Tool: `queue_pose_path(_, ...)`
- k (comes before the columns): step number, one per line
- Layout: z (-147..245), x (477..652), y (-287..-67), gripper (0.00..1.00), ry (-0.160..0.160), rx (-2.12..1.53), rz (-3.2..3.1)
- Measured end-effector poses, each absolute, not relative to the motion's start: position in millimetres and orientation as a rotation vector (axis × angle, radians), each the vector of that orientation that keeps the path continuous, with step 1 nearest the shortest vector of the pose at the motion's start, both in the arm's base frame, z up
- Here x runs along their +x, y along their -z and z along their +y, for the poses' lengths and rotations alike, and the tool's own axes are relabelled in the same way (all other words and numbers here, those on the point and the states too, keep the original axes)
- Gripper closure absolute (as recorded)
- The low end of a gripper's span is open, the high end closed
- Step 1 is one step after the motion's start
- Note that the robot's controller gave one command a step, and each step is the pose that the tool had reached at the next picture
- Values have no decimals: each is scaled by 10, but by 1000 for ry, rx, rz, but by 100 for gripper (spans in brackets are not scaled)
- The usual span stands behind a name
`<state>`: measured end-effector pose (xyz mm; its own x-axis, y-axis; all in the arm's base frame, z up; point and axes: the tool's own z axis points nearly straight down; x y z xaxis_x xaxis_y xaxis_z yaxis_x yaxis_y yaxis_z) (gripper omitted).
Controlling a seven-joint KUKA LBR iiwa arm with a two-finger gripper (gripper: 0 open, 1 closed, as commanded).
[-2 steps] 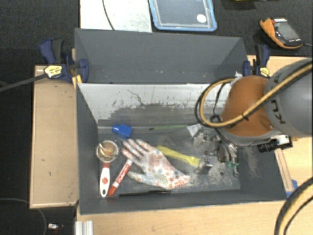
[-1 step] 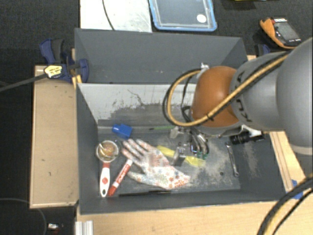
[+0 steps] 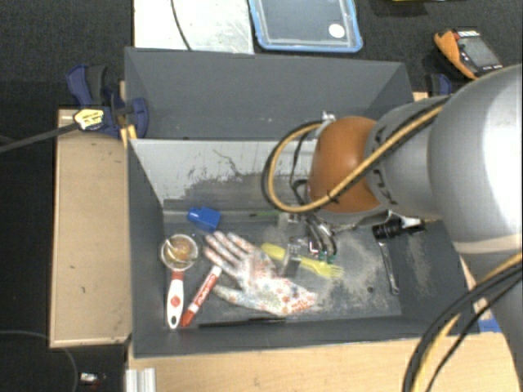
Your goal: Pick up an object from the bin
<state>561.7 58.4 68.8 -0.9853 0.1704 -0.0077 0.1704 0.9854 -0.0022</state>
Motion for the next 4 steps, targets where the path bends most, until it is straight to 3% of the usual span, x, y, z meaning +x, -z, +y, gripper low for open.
queue_pose_path(1,800,5381,-718,100,-5,543,3084)
queue_pose_path(2,800,5381,-719,100,-5,541,3084)
queue_pose_path(4,797,5386,-1381,100,-7,534,3082)
